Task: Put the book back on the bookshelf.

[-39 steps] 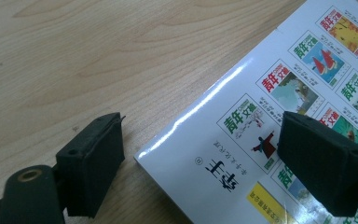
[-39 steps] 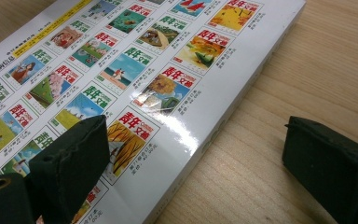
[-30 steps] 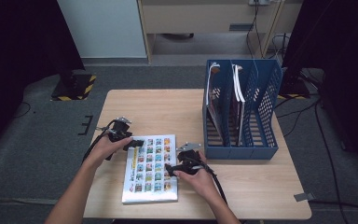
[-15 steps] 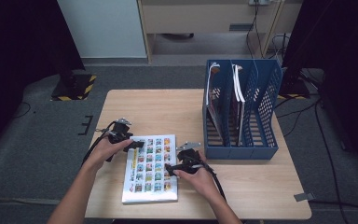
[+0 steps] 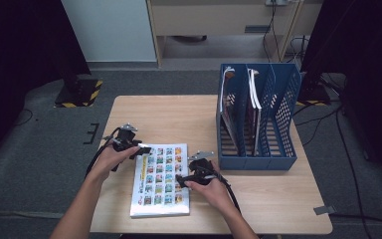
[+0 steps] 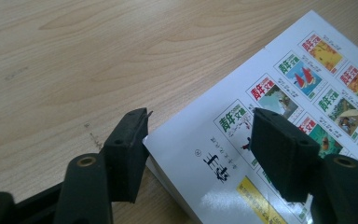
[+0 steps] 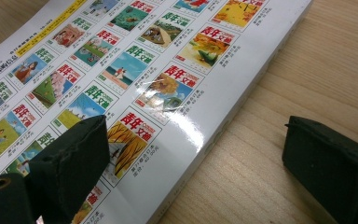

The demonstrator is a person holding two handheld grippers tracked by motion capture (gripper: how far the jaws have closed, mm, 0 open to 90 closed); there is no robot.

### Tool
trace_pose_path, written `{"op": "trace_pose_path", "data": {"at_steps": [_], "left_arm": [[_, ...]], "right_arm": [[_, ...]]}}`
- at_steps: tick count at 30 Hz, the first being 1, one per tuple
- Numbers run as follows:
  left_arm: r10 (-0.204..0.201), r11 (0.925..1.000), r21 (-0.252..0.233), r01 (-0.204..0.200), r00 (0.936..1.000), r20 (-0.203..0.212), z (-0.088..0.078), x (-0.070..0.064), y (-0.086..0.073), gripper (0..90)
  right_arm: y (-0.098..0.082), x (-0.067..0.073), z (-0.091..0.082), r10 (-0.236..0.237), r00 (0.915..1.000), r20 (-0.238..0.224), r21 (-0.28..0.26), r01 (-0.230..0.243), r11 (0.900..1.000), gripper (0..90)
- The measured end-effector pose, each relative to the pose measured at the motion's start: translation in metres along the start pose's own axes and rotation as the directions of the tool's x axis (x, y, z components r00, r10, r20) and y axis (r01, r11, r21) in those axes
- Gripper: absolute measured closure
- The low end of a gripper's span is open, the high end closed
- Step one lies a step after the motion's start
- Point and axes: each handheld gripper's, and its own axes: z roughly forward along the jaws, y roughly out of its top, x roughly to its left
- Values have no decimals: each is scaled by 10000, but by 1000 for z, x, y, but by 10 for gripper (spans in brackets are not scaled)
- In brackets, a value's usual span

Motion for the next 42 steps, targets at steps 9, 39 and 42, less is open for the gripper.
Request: {"op": "trace_pose_path", "data": {"at_steps": [9, 39, 42], "left_arm": [[-107, 9998, -182, 122, 9967, 808, -11, -1, 2, 472], [-26, 9964, 836, -114, 9861, 1660, 7, -19, 6, 580], [-67, 9961, 882, -85, 9853, 1707, 8, -18, 7, 571]], "right_arm": [[2, 0, 1, -68, 10000, -24, 47, 68, 10000, 75], [6, 2, 4, -167, 9998, -93, 237, 169, 9996, 74], [6, 2, 4, -132, 9999, -98, 253, 134, 9996, 74]]}}
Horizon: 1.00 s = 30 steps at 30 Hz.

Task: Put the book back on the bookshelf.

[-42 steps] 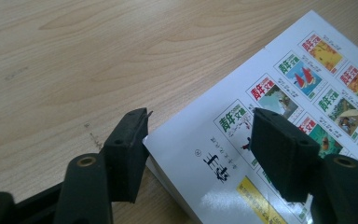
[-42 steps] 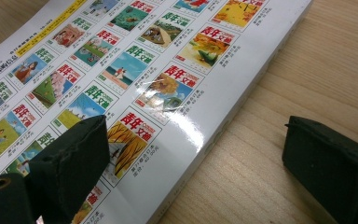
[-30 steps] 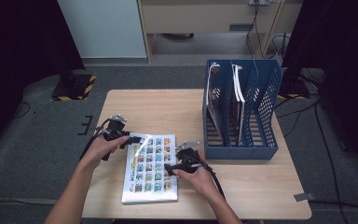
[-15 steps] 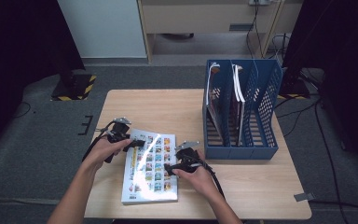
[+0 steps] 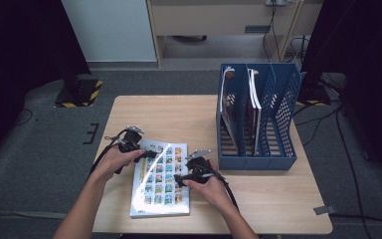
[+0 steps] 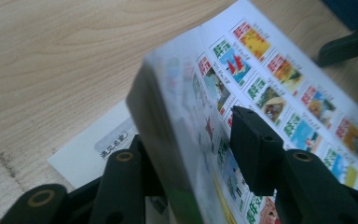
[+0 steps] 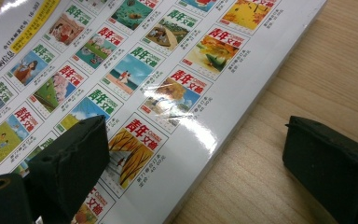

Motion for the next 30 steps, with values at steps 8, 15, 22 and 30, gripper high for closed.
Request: {"op": "trace_pose_path", "data": {"at_steps": [8, 15, 22, 30], "left_arm": [[-64, 9999, -159, 66, 9999, 120, -1, 3, 3, 622], [-170, 9996, -203, 171, 9998, 65, -1, 2, 3, 640], [-218, 9993, -308, 223, 9996, 160, -2, 4, 4, 686], [-111, 9991, -412, 128, 9990, 432, -7, 2, 6, 744]], "right_arm": [[0, 0, 0, 7, 10000, -20, 3, -7, 10000, 73], [0, 0, 0, -10, 10000, -12, 8, 10, 10000, 73], [0, 0, 0, -2, 10000, -21, 0, 2, 10000, 73], [1, -1, 0, -83, 10000, -4, 85, 83, 9999, 73]]}}
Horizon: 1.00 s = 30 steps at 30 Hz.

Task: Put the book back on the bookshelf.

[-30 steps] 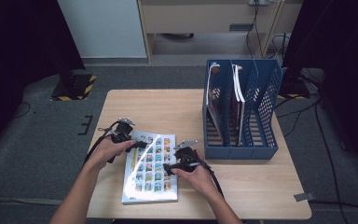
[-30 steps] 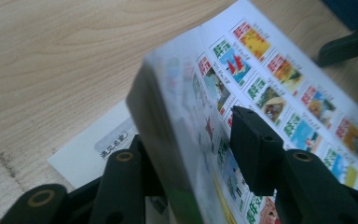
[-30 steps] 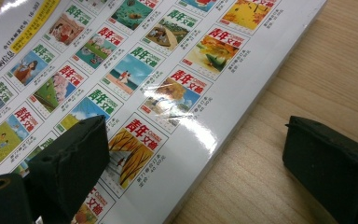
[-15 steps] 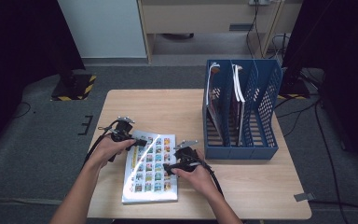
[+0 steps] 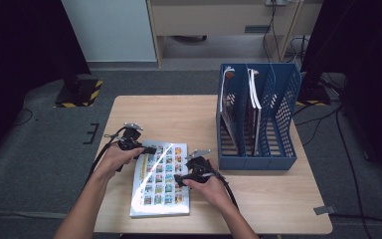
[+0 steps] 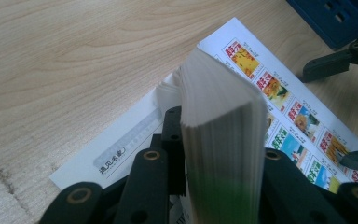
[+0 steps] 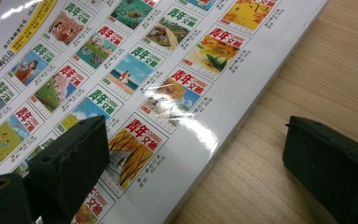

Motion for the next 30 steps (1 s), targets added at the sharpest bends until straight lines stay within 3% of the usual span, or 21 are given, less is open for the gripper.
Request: {"op": "trace_pose_path", "data": {"at_steps": [16, 22, 30], "left_arm": [[914, 9956, 234, -909, 9956, -196, -12, -22, 17, 765], [1038, 9942, 314, -1030, 9943, -257, -15, -26, 20, 764], [1088, 9941, 33, -1088, 9938, -228, -21, -28, 28, 766]], "right_arm": [[4, 1, 0, -132, 9999, -25, 228, 133, 9997, 68], [7, 0, 1, -342, 9994, -31, 233, 343, 9991, 72], [13, -4, 1, -183, 9997, -144, 256, 187, 9995, 68]]}}
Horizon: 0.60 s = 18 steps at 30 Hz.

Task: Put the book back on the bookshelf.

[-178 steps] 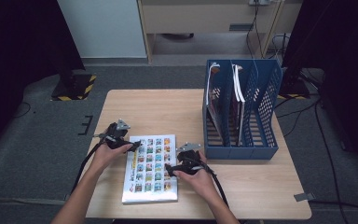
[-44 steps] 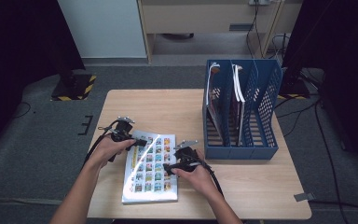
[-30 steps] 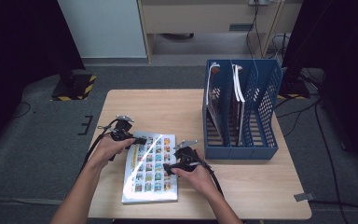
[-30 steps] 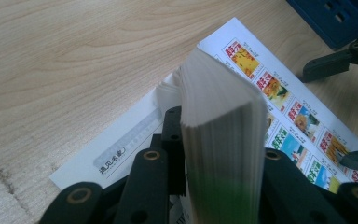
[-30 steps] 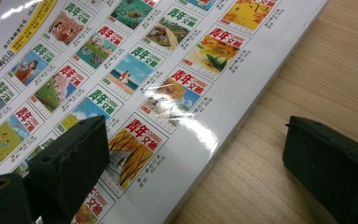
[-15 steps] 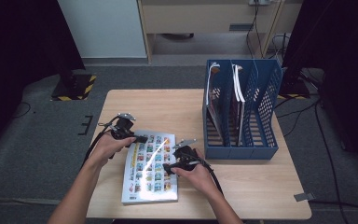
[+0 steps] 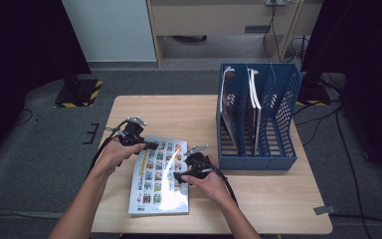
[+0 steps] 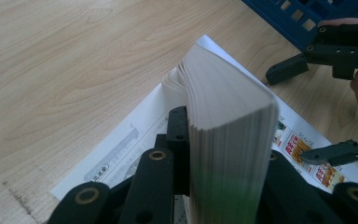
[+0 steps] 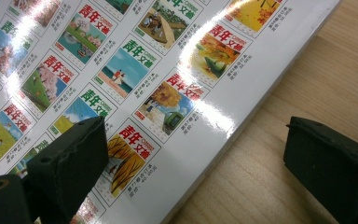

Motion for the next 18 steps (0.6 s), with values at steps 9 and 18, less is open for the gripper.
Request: {"op": "trace_pose_path", "data": {"at_steps": [9, 18], "left_arm": [[68, 9998, -193, -72, 9998, -190, -12, 1, 8, 766], [-2, 9992, -403, -8, 9997, -238, -19, 2, 11, 767]], "right_arm": [[12, -4, 1, 92, 9999, -82, -20, -92, 10000, 72], [18, -5, 0, 44, 10000, -14, -50, -44, 10000, 81]]}}
